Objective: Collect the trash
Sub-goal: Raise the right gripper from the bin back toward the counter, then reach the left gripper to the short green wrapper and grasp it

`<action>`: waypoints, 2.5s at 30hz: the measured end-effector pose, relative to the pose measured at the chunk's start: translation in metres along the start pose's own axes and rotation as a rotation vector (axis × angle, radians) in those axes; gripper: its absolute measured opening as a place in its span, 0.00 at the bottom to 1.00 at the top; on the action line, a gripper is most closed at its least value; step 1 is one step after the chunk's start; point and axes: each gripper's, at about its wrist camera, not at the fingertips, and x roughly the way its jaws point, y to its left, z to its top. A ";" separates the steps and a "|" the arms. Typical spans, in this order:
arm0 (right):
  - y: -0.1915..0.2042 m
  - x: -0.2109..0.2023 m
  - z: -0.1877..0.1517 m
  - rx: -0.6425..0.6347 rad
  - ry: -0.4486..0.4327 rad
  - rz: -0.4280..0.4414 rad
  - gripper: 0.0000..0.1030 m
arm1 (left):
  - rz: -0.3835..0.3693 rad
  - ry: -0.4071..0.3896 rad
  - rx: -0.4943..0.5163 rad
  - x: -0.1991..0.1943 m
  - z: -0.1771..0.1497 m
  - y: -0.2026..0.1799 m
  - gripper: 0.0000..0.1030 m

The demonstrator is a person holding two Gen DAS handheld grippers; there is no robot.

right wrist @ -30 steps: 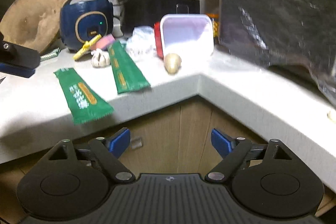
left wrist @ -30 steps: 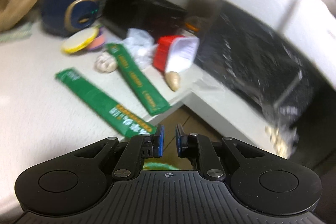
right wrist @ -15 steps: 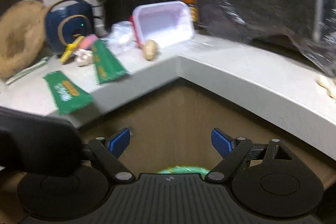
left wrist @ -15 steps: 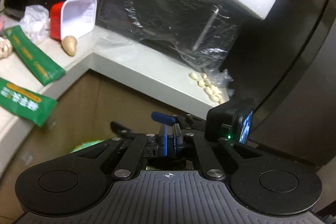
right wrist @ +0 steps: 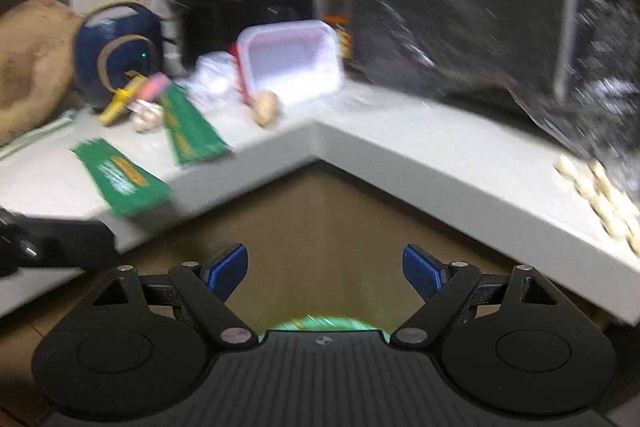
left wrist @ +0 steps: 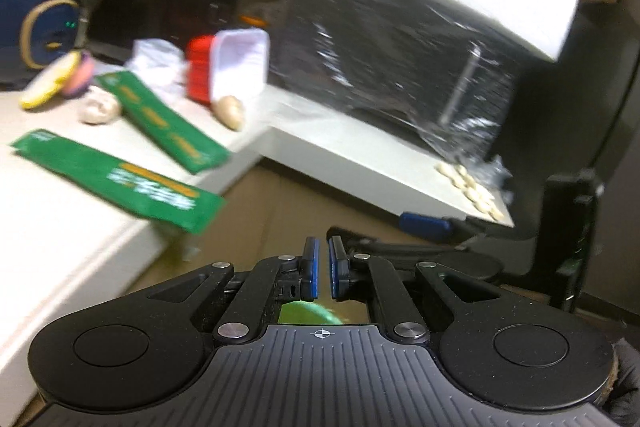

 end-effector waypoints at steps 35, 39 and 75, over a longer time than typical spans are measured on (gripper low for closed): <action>0.101 0.093 0.091 -0.062 0.060 0.312 0.82 | 0.345 0.107 -0.304 -0.018 0.062 0.173 0.08; 0.119 0.113 0.089 -0.080 0.114 0.347 0.51 | 0.268 0.117 -0.414 -0.018 0.066 0.217 0.09; 0.119 0.091 0.066 -0.176 0.079 0.338 0.67 | 0.501 0.214 0.065 0.036 0.061 0.169 0.15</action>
